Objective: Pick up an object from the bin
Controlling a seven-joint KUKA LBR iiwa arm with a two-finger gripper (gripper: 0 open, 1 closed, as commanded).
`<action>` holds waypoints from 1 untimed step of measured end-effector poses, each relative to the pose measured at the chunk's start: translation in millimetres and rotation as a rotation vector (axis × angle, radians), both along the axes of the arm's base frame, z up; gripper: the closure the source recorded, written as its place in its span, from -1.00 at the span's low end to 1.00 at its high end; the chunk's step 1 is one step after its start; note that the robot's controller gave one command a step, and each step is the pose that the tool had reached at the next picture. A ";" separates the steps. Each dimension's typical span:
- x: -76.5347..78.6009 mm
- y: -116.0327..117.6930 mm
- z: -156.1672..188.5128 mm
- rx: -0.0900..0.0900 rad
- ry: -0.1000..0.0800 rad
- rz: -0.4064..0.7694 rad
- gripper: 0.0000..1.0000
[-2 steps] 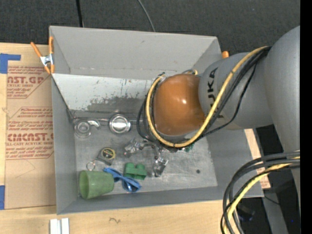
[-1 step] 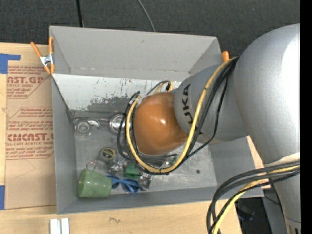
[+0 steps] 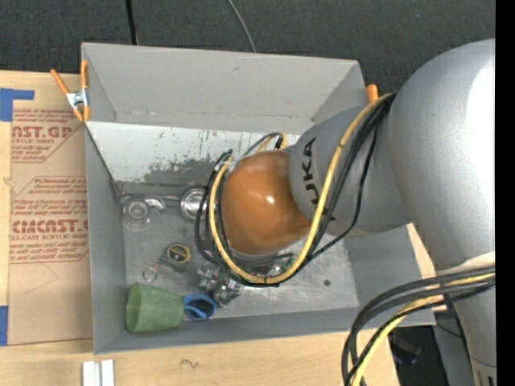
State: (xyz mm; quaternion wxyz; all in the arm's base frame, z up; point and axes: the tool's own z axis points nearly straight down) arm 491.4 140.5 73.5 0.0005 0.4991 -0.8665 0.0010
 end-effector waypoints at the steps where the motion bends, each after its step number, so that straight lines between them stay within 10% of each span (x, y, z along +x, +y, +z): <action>1: 0.4 2.2 -1.2 0.007 -0.006 0.000 -1.00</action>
Offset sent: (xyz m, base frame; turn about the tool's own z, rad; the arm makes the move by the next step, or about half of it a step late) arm 0.0000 0.0000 0.0000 0.0000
